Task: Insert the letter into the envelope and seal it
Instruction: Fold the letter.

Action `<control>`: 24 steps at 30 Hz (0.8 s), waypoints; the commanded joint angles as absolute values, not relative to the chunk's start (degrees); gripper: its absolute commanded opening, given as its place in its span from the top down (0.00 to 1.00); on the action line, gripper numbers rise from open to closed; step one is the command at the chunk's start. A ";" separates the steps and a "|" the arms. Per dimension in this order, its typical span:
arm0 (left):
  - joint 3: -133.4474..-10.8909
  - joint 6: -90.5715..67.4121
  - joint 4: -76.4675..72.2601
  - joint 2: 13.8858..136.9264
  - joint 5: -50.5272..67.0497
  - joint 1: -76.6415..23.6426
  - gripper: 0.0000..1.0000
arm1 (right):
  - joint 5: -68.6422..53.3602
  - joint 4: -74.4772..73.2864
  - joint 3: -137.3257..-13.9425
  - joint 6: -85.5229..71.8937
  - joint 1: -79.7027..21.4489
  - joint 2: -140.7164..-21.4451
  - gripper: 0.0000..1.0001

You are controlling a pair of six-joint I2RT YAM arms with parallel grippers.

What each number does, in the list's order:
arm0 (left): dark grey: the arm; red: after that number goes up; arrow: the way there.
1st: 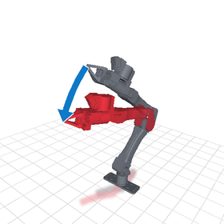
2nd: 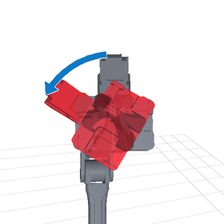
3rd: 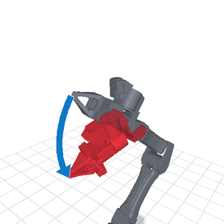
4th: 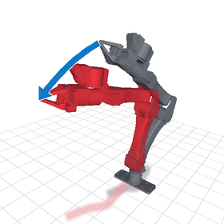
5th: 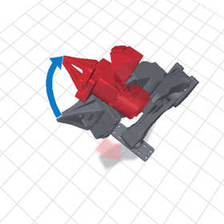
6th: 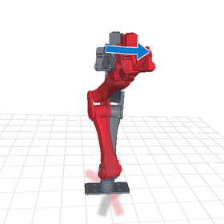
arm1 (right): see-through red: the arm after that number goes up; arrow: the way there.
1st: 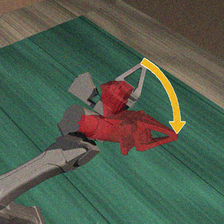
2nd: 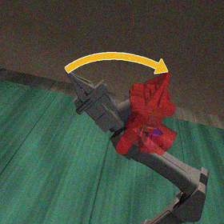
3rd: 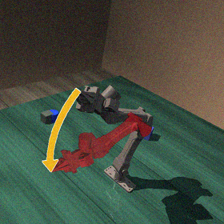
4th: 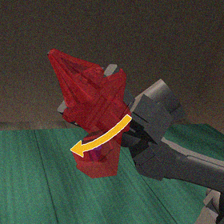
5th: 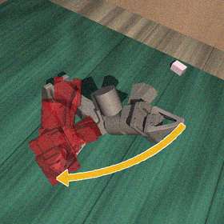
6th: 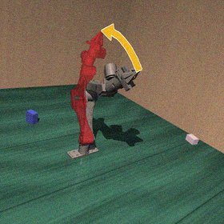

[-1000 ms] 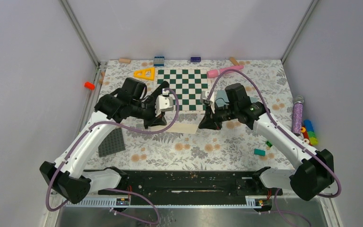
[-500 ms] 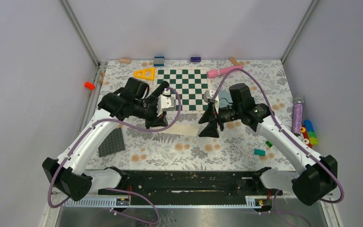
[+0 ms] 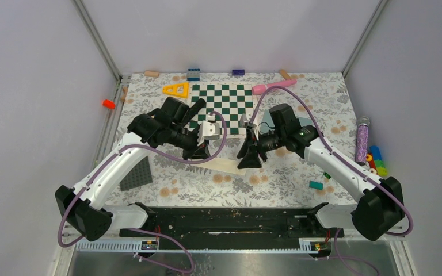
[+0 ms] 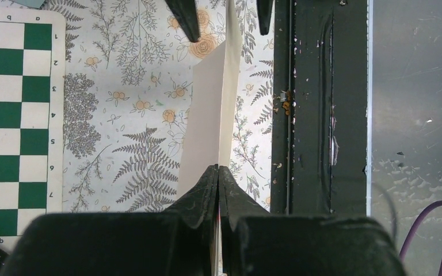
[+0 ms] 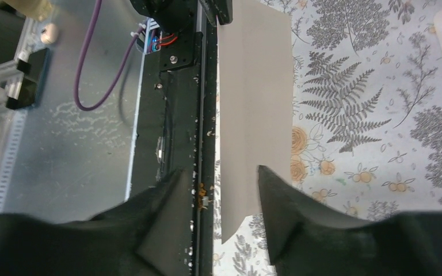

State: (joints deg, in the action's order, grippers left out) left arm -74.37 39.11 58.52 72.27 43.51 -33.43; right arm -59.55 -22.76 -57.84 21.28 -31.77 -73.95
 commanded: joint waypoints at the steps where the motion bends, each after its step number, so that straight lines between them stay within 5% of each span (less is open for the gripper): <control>1: -74.39 39.06 56.64 71.73 45.49 -33.58 1.00 | -60.64 -21.75 -57.49 21.83 -32.39 -73.85 0.52; 13: -74.67 38.49 56.19 71.02 45.14 -33.66 0.99 | -59.03 -27.97 -58.98 27.55 -33.47 -73.28 0.99; 19: -75.84 37.75 56.22 71.45 46.25 -34.18 0.34 | -58.95 -27.88 -59.15 27.45 -33.43 -73.23 1.00; 21: -76.91 37.23 56.21 72.39 46.69 -35.02 0.21 | -59.05 -27.82 -59.35 27.24 -33.49 -73.30 1.00; 24: -78.63 35.02 55.25 75.19 46.76 -36.56 0.14 | -58.99 -27.83 -59.43 27.07 -33.47 -73.48 1.00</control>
